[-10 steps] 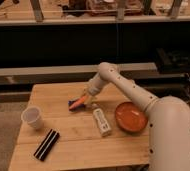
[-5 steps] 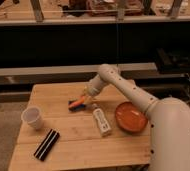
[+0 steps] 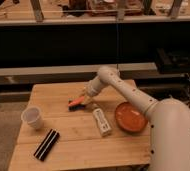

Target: Place the pepper on the white sponge

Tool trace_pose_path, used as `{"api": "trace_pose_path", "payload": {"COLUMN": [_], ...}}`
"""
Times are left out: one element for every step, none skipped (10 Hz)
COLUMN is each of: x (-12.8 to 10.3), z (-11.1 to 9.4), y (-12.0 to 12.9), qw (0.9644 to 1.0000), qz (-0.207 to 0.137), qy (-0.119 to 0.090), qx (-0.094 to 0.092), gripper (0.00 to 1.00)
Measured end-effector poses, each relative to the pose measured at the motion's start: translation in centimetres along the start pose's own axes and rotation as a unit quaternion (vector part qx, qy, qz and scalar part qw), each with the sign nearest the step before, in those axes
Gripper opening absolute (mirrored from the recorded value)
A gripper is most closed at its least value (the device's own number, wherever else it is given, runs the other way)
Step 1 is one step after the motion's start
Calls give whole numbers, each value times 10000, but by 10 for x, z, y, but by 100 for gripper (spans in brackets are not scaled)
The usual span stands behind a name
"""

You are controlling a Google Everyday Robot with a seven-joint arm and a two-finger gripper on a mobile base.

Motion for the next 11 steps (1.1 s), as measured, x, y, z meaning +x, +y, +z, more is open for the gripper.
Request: {"api": "trace_pose_path", "payload": {"x": [1,2,4,7,7,8,9,10,10,11,12], "z": [2,6,7,9,11,11,12,13,13,13,14], "y": [-1,-1,-2,-2,-2,-3,-2,-3,-3,-3,-4], "qw": [10000,10000,9999,9999,9998,9998,9997,9996,9996,9995,9993], "qz": [37,87,119,157,173,190,214,241,255,274,302], "qy": [-6,-11,-12,-13,-13,-14,-17,-29,-43,-62,-89], "qx": [17,29,44,65,72,83,95,123,144,162,183], "gripper": [0,0,0,0,0,0,0,0,0,0,0]}}
